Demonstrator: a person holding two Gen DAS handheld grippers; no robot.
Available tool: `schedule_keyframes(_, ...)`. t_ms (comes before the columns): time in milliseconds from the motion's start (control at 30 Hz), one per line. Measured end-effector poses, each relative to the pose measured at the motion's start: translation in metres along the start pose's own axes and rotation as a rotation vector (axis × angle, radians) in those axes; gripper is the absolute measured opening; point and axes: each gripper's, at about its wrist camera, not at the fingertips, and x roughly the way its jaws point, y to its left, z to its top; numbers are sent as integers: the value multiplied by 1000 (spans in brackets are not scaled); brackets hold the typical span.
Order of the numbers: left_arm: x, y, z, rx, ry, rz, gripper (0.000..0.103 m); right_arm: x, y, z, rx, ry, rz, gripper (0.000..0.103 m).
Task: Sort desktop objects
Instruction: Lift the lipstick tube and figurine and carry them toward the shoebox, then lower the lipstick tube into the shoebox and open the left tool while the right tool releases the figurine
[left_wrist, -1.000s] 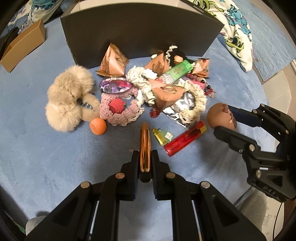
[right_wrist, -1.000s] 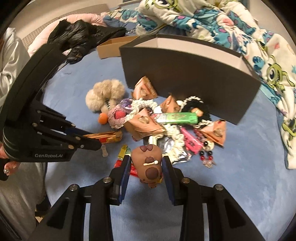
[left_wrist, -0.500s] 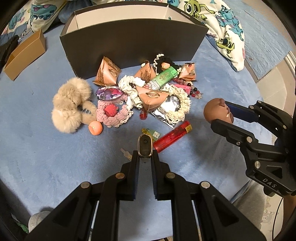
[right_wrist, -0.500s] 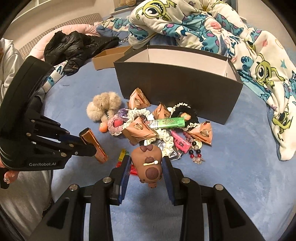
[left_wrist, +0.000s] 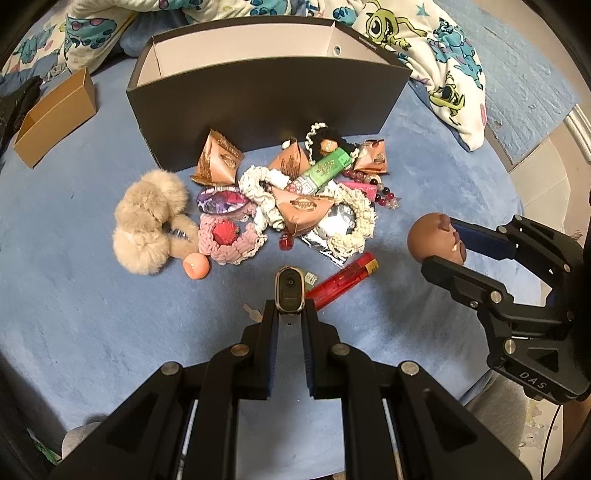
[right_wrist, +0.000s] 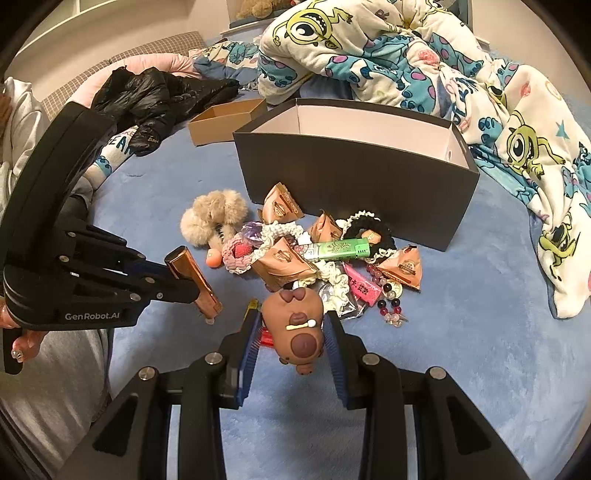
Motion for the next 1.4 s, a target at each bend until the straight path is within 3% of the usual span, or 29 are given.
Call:
schedule_keyframes(400, -25, -5, 21, 19, -56, 14, 12, -17, -1, 16, 4, -50, -3, 35)
schedule_keyframes(800, -45, 0, 60, 28, -112, 33, 13, -23, -9, 54, -7, -98, -18, 35)
schedule_keyframes(1400, -53, 20, 169, 40, -190, 31, 13, -3, -49, 144, -6, -168, -65, 35)
